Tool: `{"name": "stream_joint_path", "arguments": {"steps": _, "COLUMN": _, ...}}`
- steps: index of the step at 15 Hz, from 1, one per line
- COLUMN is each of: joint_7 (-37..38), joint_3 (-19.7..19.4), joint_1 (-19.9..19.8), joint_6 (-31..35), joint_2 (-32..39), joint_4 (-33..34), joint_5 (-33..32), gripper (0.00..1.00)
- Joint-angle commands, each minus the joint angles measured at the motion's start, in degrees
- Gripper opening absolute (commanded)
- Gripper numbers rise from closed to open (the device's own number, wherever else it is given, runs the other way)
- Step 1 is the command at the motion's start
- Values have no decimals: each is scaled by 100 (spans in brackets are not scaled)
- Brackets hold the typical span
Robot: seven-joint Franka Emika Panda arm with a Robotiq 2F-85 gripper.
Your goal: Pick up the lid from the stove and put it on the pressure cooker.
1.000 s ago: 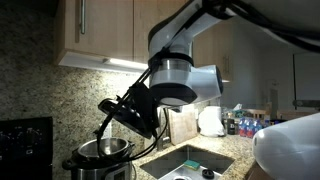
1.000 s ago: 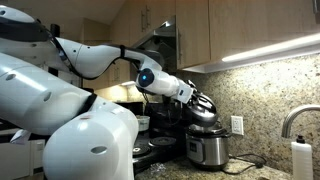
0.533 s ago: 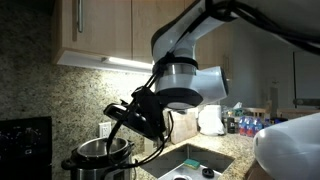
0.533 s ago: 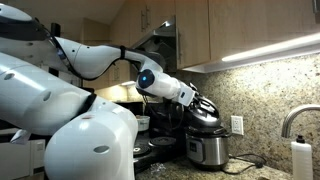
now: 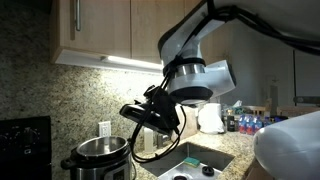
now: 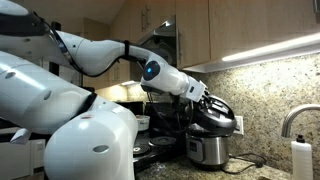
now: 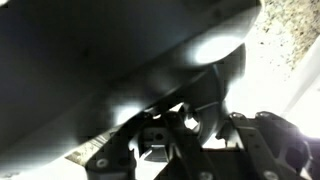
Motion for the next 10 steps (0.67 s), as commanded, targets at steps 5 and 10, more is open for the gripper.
{"name": "stream_joint_path", "arguments": {"steps": 5, "joint_7": 332, "joint_3": -1914, "joint_1": -137, "joint_6": -227, "joint_2": 780, "joint_4": 62, "joint_5": -2796, "gripper": 3}}
{"name": "stream_joint_path", "arguments": {"steps": 10, "joint_7": 599, "joint_3": -2748, "joint_1": -289, "joint_6": -1153, "joint_2": 1370, "joint_4": 196, "joint_5": -4446, "gripper": 3}}
